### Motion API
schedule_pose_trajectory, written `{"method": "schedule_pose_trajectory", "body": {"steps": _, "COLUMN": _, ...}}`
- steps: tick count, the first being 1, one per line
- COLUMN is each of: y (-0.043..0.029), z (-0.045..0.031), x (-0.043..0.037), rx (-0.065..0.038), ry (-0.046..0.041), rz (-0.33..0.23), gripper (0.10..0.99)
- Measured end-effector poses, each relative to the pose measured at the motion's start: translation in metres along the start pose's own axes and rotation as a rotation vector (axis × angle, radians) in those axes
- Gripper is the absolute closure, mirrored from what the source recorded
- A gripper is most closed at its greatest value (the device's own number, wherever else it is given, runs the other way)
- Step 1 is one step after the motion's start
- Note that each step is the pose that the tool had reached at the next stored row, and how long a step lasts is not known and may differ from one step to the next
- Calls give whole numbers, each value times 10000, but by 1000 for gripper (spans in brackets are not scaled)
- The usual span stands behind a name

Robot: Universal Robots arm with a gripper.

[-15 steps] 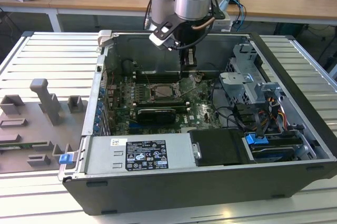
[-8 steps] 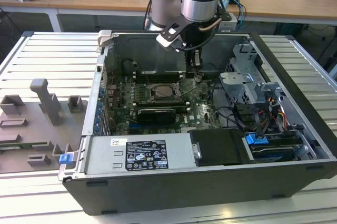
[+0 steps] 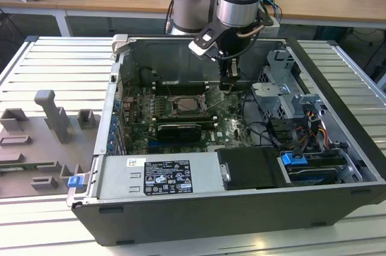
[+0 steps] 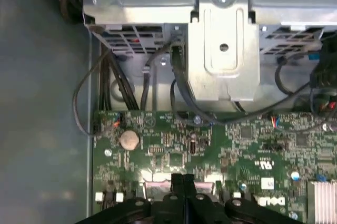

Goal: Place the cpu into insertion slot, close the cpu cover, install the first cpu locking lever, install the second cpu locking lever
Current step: 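Close the cpu cover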

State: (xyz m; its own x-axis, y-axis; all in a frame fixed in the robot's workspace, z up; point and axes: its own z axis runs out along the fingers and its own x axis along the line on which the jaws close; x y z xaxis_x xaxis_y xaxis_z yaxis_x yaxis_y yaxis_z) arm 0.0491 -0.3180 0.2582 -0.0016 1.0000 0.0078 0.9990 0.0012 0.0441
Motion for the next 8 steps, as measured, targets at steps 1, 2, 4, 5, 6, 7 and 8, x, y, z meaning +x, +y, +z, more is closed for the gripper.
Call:
{"method": "schedule_pose_trajectory", "body": {"steps": 1, "y": 32, "z": 16, "x": 4, "rx": 1, "ry": 0, "rz": -2, "gripper": 980}}
{"method": "schedule_pose_trajectory", "body": {"steps": 2, "y": 52, "z": 25, "x": 7, "rx": 3, "ry": 1, "rz": -10, "gripper": 980}}
{"method": "schedule_pose_trajectory", "body": {"steps": 4, "y": 90, "z": 38, "x": 11, "rx": 13, "ry": 1, "rz": -20, "gripper": 980}}
{"method": "schedule_pose_trajectory", "body": {"steps": 5, "y": 122, "z": 49, "x": 15, "rx": 26, "ry": 1, "rz": -19, "gripper": 980}}
{"method": "schedule_pose_trajectory", "body": {"steps": 6, "y": 154, "z": 66, "x": 18, "rx": 35, "ry": 2, "rz": -21, "gripper": 980}}
{"method": "schedule_pose_trajectory", "body": {"steps": 7, "y": 164, "z": 82, "x": 17, "rx": 38, "ry": 1, "rz": -21, "gripper": 980}}
{"method": "schedule_pose_trajectory", "body": {"steps": 8, "y": 167, "z": 148, "x": 17, "rx": 72, "ry": 2, "rz": -20, "gripper": 980}}
